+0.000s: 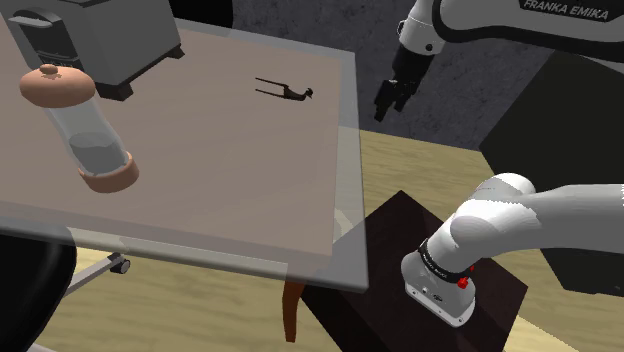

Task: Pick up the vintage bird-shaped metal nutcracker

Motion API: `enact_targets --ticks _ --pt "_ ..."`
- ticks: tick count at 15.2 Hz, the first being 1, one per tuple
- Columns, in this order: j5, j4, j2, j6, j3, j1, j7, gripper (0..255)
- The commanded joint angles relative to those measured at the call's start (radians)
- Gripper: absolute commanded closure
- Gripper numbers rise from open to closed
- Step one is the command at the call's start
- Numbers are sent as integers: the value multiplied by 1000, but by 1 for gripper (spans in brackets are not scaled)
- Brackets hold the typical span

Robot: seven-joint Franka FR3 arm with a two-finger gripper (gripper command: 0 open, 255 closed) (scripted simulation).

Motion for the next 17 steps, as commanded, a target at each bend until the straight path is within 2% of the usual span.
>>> enact_targets --ticks 1,9,17 --pt "0 0 0 0 0 0 0 0" --pt "-24 323 381 -8 14 75 -167 0" --pt "-59 706 731 -104 65 136 -311 0"
